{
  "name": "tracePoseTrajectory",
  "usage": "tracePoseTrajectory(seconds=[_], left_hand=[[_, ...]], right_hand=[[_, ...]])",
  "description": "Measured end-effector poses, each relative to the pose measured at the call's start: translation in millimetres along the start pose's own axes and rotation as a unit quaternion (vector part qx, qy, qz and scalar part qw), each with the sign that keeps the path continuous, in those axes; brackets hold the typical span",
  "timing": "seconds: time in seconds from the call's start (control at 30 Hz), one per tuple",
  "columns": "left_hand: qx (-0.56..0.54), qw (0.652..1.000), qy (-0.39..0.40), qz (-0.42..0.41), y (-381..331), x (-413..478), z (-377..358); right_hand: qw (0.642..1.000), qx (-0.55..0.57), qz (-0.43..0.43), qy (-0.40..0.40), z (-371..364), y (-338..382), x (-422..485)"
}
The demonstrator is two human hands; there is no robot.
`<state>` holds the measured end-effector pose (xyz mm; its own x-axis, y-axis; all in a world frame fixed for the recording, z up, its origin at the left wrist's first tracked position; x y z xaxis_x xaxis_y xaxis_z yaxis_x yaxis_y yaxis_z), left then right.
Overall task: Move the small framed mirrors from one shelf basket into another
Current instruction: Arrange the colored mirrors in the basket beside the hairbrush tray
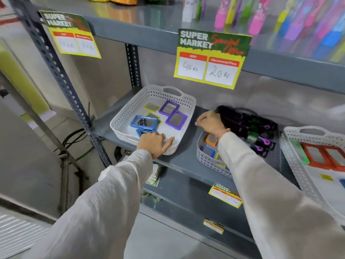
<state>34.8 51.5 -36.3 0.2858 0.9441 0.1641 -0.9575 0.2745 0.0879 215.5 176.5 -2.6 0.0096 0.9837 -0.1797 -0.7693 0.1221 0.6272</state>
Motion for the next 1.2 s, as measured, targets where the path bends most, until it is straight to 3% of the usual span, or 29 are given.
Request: tracePoseTrajectory(seconds=[0.37, 0.5, 0.63, 0.93, 1.2], left_hand=[[0.022, 1.000, 0.002, 0.001, 1, 2, -6], [0.031, 0.998, -0.014, 0.050, 5, 0, -2], [0.029, 0.998, -0.019, 0.046, 6, 2, -16], [0.042, 0.998, -0.024, 0.030, 5, 7, -18], [0.037, 0.999, -0.020, 0.030, 4, 4, -18]], right_hand=[[0.988, -0.032, 0.120, 0.093, -107, 90, 48], [0.985, -0.011, 0.125, 0.121, -131, 107, 72], [0.976, -0.055, 0.121, 0.171, -140, 111, 78], [0.968, -0.130, 0.111, 0.185, -156, 119, 84], [0.970, -0.163, 0.105, 0.148, -167, 123, 75]])
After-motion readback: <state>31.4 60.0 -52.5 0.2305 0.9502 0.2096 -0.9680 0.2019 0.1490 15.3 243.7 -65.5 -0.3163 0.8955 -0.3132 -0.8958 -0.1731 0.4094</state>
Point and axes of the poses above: each hand's wrist, its own x-axis towards the middle knuckle, its own z-axis out of the back of the hand, y = z × x, the point moved 3 cm from there along x, towards the middle knuckle, and after that the axes turned 15 degrees about -z, right-handed, at the moved point
